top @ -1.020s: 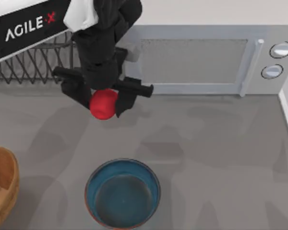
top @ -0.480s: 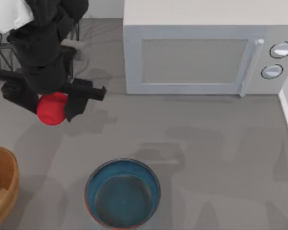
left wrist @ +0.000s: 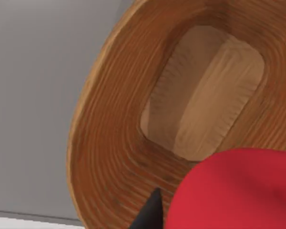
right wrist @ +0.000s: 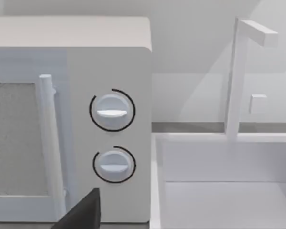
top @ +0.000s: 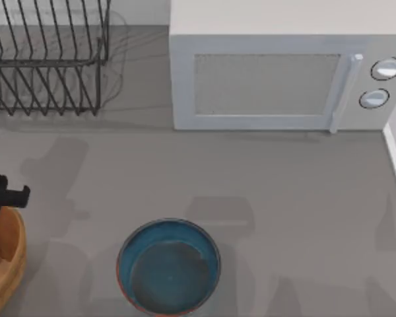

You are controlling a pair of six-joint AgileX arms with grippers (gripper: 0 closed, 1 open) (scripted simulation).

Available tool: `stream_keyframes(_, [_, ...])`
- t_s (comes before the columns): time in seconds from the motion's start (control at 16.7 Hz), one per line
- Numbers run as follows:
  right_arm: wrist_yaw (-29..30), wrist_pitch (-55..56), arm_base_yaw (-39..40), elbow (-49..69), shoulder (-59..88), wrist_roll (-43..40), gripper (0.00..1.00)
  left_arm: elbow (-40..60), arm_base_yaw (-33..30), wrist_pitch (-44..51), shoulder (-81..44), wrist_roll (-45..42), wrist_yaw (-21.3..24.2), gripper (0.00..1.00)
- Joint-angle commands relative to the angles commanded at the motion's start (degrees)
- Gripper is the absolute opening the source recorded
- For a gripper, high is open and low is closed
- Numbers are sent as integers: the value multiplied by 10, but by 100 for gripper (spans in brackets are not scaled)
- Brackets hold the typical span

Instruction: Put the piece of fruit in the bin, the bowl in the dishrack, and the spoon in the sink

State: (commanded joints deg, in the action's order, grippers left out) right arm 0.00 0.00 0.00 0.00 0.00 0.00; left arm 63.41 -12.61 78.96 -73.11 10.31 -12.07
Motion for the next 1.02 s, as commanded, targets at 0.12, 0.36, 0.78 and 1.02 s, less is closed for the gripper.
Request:
stream_keyframes(0.12, [0, 0, 0, 0, 0, 0, 100, -22, 12, 5, 24, -1, -8, 0])
stream_keyframes(0.36, [0, 0, 0, 0, 0, 0, 100, -23, 11, 4, 24, -2, -8, 0])
stream_keyframes(0.78, [0, 0, 0, 0, 0, 0, 100, -126, 42, -116, 19, -32, -8, 0])
stream_keyframes(1.02, [0, 0, 0, 0, 0, 0, 100, -173, 57, -165, 14, -46, -8, 0])
